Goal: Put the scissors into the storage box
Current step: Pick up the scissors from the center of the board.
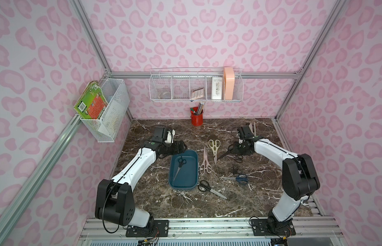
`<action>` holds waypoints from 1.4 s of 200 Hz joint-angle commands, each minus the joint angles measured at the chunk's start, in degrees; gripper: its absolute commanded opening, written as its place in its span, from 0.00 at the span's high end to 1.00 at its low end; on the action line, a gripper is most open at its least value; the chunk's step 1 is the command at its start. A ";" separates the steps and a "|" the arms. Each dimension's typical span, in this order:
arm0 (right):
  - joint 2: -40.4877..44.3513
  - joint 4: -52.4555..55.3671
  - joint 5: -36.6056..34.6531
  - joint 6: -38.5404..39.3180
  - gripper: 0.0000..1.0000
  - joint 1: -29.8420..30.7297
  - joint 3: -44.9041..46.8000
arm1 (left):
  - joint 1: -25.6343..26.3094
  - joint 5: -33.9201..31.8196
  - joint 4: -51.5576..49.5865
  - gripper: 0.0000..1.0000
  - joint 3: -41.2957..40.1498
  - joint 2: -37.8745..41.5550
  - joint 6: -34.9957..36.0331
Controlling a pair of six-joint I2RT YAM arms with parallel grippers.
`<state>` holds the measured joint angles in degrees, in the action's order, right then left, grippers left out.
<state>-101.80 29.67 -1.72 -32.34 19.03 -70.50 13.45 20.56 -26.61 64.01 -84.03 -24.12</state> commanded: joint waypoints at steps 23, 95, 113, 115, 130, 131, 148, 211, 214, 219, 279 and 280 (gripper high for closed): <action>-2.30 3.28 -0.76 16.44 0.80 -1.94 -1.36 | -0.01 1.63 1.63 0.10 -0.44 3.17 1.18; -4.29 0.02 5.12 23.45 0.69 -4.02 -0.37 | -0.04 -0.12 1.57 0.10 -1.08 3.98 2.31; -4.30 -1.72 6.48 24.21 0.69 -4.13 0.10 | -0.08 -0.64 1.44 0.10 -1.19 4.14 2.45; -4.36 -1.77 6.71 24.33 0.69 -4.18 0.16 | -0.07 -0.79 1.40 0.10 -1.24 4.18 2.46; -5.00 -1.82 7.35 24.46 0.69 -4.10 -0.04 | -0.06 -1.26 1.42 0.10 -1.25 4.22 2.54; -5.04 -1.86 7.34 24.44 0.69 -4.09 -0.01 | -0.03 -1.24 1.44 0.10 -1.25 4.22 2.52; -5.41 -2.63 7.89 24.34 0.69 -4.14 0.67 | -0.03 -1.47 1.25 0.10 -1.17 4.24 2.50; -3.67 -4.03 9.90 22.61 0.68 -4.01 4.48 | 0.00 -2.23 0.86 0.10 -1.16 4.53 2.67; -3.63 -3.99 10.21 22.52 0.68 -3.91 4.68 | -0.02 -2.27 0.86 0.10 -1.17 4.57 2.67; -3.46 -3.97 10.53 22.27 0.68 -3.95 5.03 | -0.03 -2.34 0.83 0.10 -1.17 4.58 2.67; -0.62 -2.46 11.03 18.18 0.65 0.46 9.70 | 0.02 -2.37 0.68 0.10 -1.17 4.86 2.41; -0.56 -2.40 10.94 18.14 0.65 0.56 9.69 | 0.00 -2.41 0.68 0.10 -1.17 4.85 2.41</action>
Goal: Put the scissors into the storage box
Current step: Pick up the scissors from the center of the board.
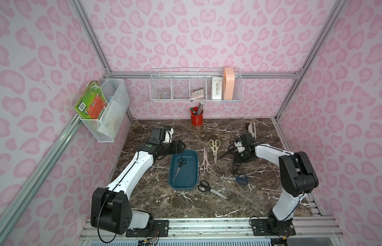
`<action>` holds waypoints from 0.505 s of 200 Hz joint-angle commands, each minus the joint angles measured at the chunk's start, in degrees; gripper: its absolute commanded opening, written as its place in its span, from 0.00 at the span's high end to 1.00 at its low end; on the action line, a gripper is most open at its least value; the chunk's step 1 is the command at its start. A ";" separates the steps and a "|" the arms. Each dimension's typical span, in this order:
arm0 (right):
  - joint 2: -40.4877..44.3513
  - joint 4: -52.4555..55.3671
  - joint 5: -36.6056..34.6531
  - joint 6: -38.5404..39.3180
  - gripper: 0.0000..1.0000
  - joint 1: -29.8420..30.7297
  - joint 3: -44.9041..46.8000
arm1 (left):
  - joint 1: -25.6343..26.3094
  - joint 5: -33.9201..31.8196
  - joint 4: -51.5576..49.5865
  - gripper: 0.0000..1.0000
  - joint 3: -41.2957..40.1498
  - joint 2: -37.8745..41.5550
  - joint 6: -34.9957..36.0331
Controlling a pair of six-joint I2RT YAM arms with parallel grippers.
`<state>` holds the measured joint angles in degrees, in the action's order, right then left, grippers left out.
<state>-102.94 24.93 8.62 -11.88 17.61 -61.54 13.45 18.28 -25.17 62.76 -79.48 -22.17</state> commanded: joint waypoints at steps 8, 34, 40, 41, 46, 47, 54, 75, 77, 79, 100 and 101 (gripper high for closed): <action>1.08 2.85 -0.80 -3.44 0.65 2.96 0.53 | -0.01 -0.08 -0.82 0.10 0.08 0.38 0.55; 2.43 5.36 -6.01 -4.28 0.67 3.23 -2.28 | -0.01 -0.45 -0.80 0.10 -0.07 0.80 0.64; 2.46 6.36 -6.99 -3.80 0.67 3.03 -3.20 | -0.03 -0.53 -0.84 0.11 0.02 0.84 0.72; 2.47 6.54 -7.15 -3.70 0.67 3.04 -3.44 | -0.02 -0.53 -0.84 0.11 0.05 0.83 0.73; 2.26 7.40 -7.83 -3.32 0.68 2.84 -4.30 | -0.01 -0.52 -0.85 0.10 -0.03 0.92 0.70; 2.24 7.58 -8.05 -3.24 0.68 2.81 -4.43 | -0.01 -0.48 -0.85 0.10 -0.02 0.91 0.72; 1.82 8.63 -8.73 -2.35 0.69 2.33 -5.59 | 0.00 -0.53 -0.93 0.10 -0.02 0.97 0.73; 0.10 10.39 -9.21 0.28 0.70 0.99 -7.37 | -0.02 -0.64 -0.89 0.10 0.02 1.17 0.73; -0.07 10.55 -9.43 0.45 0.70 0.95 -7.43 | 0.01 -0.62 -0.90 0.10 0.00 1.17 0.77; -0.18 10.66 -9.61 0.59 0.70 0.90 -7.49 | -0.07 -0.73 -0.93 0.10 -0.01 1.17 0.81; -0.58 10.60 -9.27 1.58 0.70 0.97 -7.25 | 0.00 -1.12 -0.94 0.10 -0.21 1.44 0.83; -0.59 10.55 -9.21 1.59 0.70 0.96 -7.18 | -0.01 -1.13 -0.94 0.10 -0.20 1.48 0.83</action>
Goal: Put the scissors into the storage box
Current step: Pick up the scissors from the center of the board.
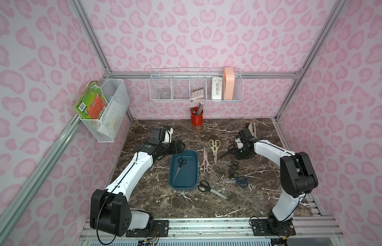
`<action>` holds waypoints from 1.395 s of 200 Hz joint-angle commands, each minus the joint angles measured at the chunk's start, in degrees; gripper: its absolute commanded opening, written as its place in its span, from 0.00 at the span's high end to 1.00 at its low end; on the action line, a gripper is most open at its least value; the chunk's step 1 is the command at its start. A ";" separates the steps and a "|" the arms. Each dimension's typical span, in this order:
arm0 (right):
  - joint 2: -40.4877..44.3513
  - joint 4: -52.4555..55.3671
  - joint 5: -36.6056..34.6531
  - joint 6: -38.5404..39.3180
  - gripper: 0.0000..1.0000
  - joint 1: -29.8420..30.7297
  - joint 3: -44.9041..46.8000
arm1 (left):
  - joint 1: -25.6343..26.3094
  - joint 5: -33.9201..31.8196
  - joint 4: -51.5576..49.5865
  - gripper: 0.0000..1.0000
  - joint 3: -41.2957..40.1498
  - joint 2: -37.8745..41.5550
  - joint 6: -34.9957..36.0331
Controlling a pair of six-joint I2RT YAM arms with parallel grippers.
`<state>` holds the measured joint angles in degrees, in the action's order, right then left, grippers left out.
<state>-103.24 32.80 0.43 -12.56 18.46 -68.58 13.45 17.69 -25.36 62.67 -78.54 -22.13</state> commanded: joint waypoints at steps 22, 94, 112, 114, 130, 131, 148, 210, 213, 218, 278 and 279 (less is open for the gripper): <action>-0.53 2.47 -0.97 2.27 0.69 0.50 0.59 | -0.02 -0.68 -0.76 0.10 -0.01 0.50 0.82; -2.73 0.94 -1.31 2.10 0.70 1.78 2.24 | -0.04 -0.97 -0.96 0.10 -0.06 0.32 0.86; -3.39 0.82 -1.80 2.09 0.71 1.67 1.70 | -0.04 -1.14 -1.08 0.10 -0.01 0.32 0.95; -3.46 0.92 -1.76 2.16 0.72 1.65 1.58 | -0.01 -1.16 -1.07 0.10 -0.05 0.32 0.95; -4.40 1.47 -1.77 2.45 0.73 1.76 0.98 | -0.01 -1.36 -1.09 0.11 -0.03 0.32 1.04; -4.46 1.52 -1.80 2.49 0.73 1.76 0.90 | -0.01 -1.31 -1.13 0.10 -0.06 0.32 1.04; -4.90 1.75 -2.46 2.54 0.74 1.91 1.17 | -0.01 -1.52 -1.12 0.10 -0.02 0.36 1.12; -5.46 1.44 -2.03 2.98 0.90 1.90 2.70 | -0.02 -1.69 -1.22 0.10 0.09 0.34 1.17; -5.52 1.40 -2.14 3.04 0.90 1.90 2.70 | -0.02 -1.76 -1.19 0.10 0.09 0.37 1.13; -5.65 1.52 -2.32 2.99 0.91 1.86 2.60 | -0.03 -1.77 -1.33 0.10 0.12 0.41 1.17; -4.50 2.37 -4.08 3.97 1.00 1.91 2.83 | -0.03 -2.33 -1.28 0.10 0.07 0.33 1.14; -4.42 2.37 -4.10 3.96 1.00 1.88 2.83 | -0.06 -2.37 -1.27 0.10 0.03 0.28 1.13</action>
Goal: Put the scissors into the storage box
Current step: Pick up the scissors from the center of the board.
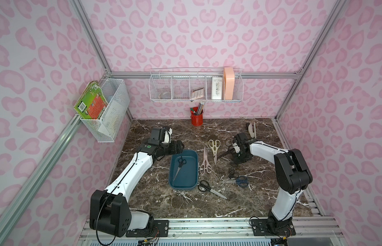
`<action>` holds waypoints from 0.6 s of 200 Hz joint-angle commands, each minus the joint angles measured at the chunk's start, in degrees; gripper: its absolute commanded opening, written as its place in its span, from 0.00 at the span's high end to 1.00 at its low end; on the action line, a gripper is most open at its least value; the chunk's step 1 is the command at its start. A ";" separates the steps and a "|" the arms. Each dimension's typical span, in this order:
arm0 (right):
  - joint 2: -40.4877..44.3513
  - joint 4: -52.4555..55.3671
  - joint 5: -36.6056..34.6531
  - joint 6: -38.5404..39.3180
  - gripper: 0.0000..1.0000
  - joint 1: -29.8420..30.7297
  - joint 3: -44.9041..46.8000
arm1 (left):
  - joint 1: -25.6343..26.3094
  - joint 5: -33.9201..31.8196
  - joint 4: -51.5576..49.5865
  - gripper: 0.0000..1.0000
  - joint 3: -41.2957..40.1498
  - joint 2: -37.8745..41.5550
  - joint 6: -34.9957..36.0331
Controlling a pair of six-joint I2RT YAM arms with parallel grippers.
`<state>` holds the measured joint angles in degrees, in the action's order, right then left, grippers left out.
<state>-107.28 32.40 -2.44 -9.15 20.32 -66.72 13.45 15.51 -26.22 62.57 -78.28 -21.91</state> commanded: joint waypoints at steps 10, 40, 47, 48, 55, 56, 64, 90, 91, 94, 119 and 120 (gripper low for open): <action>0.09 3.07 -1.62 0.53 1.00 -0.01 0.99 | -0.06 -0.12 -0.35 0.10 0.19 -0.19 0.82; 2.23 4.78 -2.26 -1.07 1.00 0.06 1.39 | -0.01 0.12 -0.49 0.10 0.23 -0.51 0.74; 2.99 5.10 -2.58 -1.58 1.00 -0.01 1.87 | -0.01 0.11 -0.50 0.10 0.21 -0.60 0.73; 3.06 5.20 -2.66 -1.66 1.00 -0.01 1.95 | -0.05 0.08 -0.45 0.10 0.20 -0.58 0.69; 3.79 5.67 -3.14 -2.23 1.00 -0.04 2.49 | -0.03 0.07 -0.45 0.10 0.23 -0.60 0.71; 3.86 5.71 -3.16 -2.25 1.00 -0.07 2.61 | -0.02 0.06 -0.43 0.10 0.16 -0.62 0.72; 4.69 6.14 -3.26 -2.53 1.00 -0.23 3.32 | -0.02 0.06 -0.36 0.10 0.05 -0.64 0.66; 7.51 6.80 -3.41 -3.92 1.00 -1.16 5.34 | -0.02 0.54 -0.32 0.10 0.27 -0.95 0.56; 7.65 6.80 -3.34 -3.98 1.00 -1.20 5.44 | -0.03 0.51 -0.28 0.10 0.27 -0.93 0.56; 7.96 6.80 -3.22 -4.10 1.00 -1.36 5.54 | -0.01 0.61 -0.28 0.10 0.28 -1.04 0.55; 9.87 6.70 -1.77 -4.72 1.00 -3.22 5.97 | -0.02 0.75 -0.27 0.10 0.28 -1.17 0.47; 9.89 6.66 -1.73 -4.73 1.00 -3.29 5.93 | -0.06 0.75 -0.25 0.10 0.28 -1.17 0.47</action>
<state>-98.78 38.02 -5.06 -12.34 18.26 -60.84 13.45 15.70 -26.24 62.57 -79.26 -21.96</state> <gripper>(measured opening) 0.059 0.900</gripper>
